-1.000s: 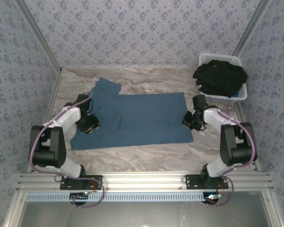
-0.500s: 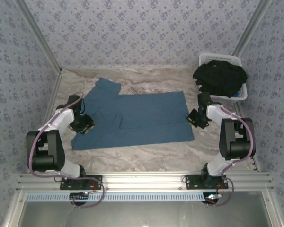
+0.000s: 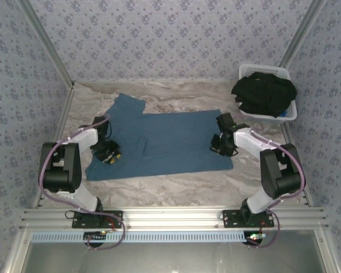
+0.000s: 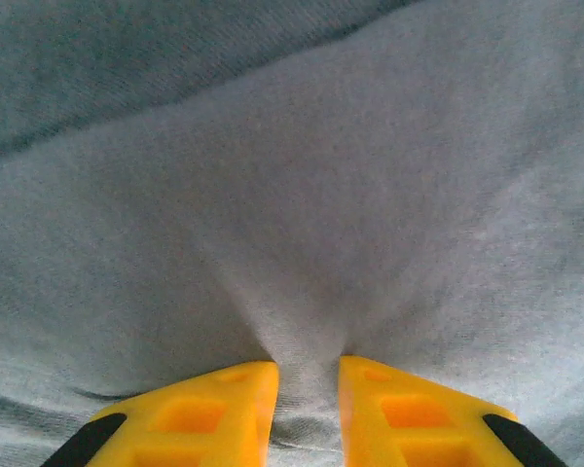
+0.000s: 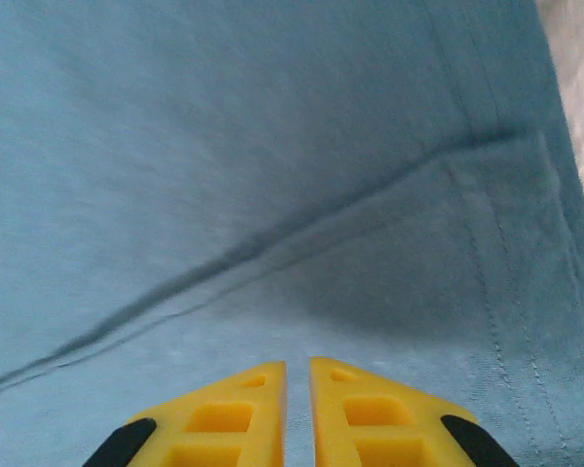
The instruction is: Fold and stack the t-shirts
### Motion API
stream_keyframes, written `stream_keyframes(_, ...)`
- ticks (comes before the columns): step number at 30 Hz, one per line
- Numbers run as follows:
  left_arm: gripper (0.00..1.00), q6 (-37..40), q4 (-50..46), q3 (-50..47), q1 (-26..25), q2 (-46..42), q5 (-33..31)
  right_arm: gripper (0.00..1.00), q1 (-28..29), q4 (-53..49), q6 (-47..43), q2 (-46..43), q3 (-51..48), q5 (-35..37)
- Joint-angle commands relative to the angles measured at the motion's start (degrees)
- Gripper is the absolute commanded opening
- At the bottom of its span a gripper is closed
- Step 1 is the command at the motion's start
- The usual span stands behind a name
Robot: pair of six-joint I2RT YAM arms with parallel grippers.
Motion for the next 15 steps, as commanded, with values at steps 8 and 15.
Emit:
stream_keyframes(8,0.27,-2.09,-3.88,-6.87,-0.62,-2.25,-6.62,0.18,0.41,-13.28,4.09,1.37,-4.79,1.39)
stream_keyframes(15,0.27,-3.06,-7.59,-11.64,-0.68,-8.53,-8.64,0.19,2.34,-16.38,4.72,-4.99,-9.87,-3.04)
